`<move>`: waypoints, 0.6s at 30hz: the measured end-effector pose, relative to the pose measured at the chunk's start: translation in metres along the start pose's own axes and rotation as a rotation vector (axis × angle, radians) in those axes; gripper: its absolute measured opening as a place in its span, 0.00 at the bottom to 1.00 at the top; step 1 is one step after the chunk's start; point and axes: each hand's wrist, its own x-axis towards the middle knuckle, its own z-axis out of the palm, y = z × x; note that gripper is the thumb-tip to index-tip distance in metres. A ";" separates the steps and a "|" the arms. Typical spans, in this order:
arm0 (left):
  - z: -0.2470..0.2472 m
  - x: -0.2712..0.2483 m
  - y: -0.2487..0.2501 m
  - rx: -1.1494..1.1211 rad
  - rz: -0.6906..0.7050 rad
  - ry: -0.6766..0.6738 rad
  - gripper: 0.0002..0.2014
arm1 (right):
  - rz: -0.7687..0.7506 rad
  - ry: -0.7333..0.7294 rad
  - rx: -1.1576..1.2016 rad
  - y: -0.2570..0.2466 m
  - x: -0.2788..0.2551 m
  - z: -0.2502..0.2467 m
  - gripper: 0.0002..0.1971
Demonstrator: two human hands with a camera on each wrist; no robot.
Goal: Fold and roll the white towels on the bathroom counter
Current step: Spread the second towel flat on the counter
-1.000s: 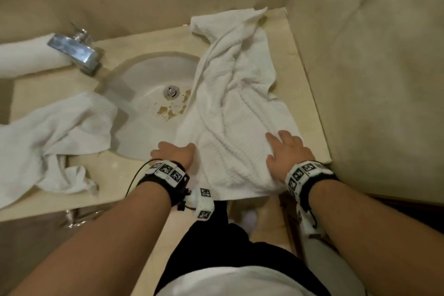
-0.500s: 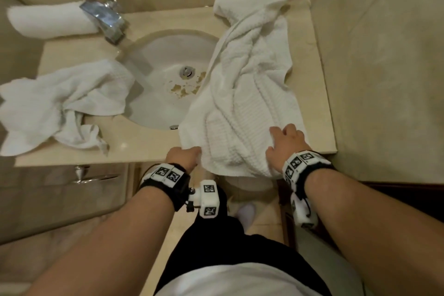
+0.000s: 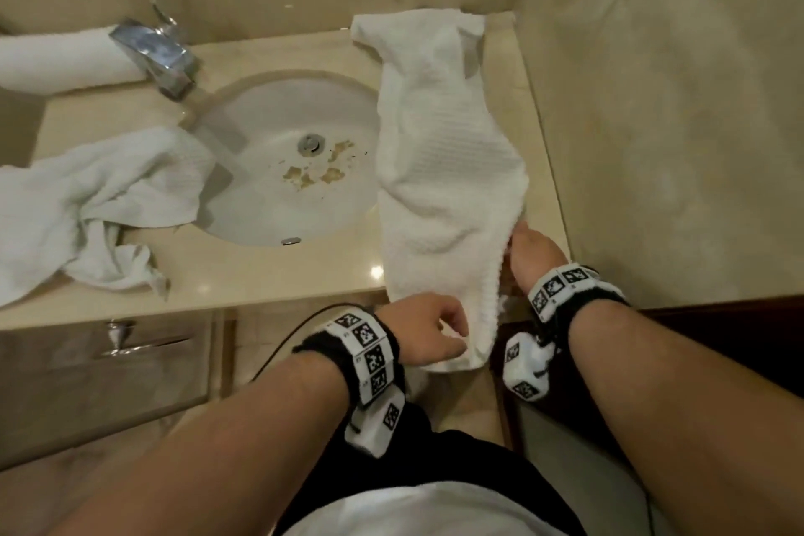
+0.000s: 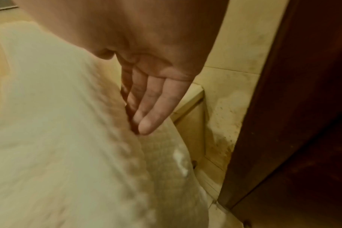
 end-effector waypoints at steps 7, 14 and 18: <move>-0.014 0.021 -0.040 0.036 -0.209 0.326 0.08 | 0.082 -0.045 -0.029 0.022 -0.012 0.009 0.25; -0.033 0.037 -0.053 -0.043 -0.285 0.525 0.29 | 0.159 -0.125 -0.295 0.015 -0.008 0.005 0.20; -0.039 0.041 -0.048 0.056 -0.212 0.397 0.13 | 0.184 -0.297 -0.806 0.002 -0.016 -0.007 0.23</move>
